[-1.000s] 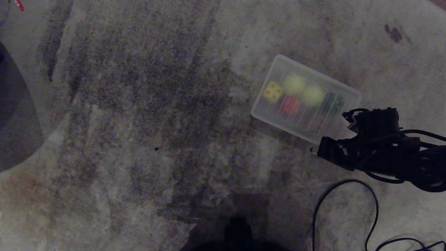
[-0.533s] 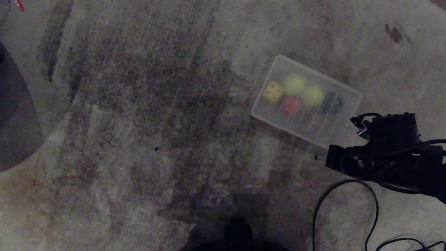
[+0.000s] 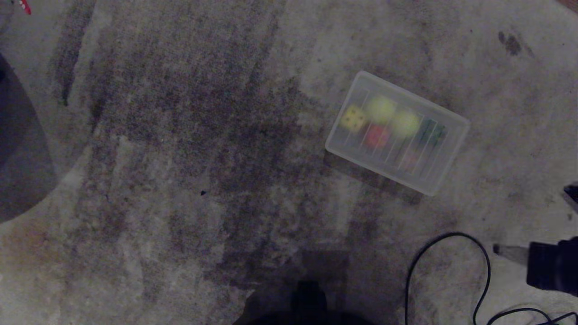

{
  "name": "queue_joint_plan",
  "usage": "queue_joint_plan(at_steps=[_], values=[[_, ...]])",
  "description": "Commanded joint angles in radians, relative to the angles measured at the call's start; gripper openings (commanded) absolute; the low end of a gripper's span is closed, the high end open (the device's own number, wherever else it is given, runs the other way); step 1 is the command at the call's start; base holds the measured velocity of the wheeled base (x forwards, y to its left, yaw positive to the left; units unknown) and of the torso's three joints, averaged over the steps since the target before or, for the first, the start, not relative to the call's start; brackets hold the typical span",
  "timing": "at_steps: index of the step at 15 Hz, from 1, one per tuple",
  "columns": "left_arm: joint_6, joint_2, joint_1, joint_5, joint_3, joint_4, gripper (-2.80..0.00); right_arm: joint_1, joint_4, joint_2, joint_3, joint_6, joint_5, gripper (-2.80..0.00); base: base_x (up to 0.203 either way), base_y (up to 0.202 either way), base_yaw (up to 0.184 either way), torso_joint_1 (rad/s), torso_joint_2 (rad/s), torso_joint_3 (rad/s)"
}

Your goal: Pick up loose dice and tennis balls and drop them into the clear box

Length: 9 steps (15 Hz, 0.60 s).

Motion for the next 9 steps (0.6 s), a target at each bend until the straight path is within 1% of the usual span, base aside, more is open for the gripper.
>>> queue_joint_plan(at_steps=[1,3,5,6,8,9], values=[[0.000,0.001,-0.001,0.001,0.002,0.000,-2.80,-0.050,0.040,-0.332,0.117,-0.067,-0.025,-2.80,0.000,0.000,0.000,0.000,0.00,0.000],[0.000,0.001,0.000,0.001,0.002,0.000,-2.80,-0.092,0.100,-0.511,0.221,-0.120,-0.040,-2.80,0.000,0.000,0.000,0.000,0.00,0.000],[-0.001,0.001,0.000,0.000,0.002,0.000,-2.80,-0.117,0.142,-0.656,0.312,-0.152,-0.050,-2.80,0.000,0.000,0.000,0.000,0.00,0.000],[0.000,0.001,0.000,0.000,0.002,0.000,-2.80,-0.124,0.158,-0.725,0.336,-0.165,-0.051,-2.80,0.000,0.000,0.000,0.000,0.00,0.000],[-0.001,0.001,0.000,0.000,0.002,0.000,-2.80,-0.136,0.183,-0.778,0.387,-0.183,-0.047,-2.80,0.000,0.000,0.000,0.000,0.00,0.000],[-0.001,0.001,0.000,0.000,0.002,0.000,-2.80,-0.149,0.187,-0.795,0.405,-0.193,-0.021,-2.80,0.000,0.000,0.000,0.000,0.00,0.000]])
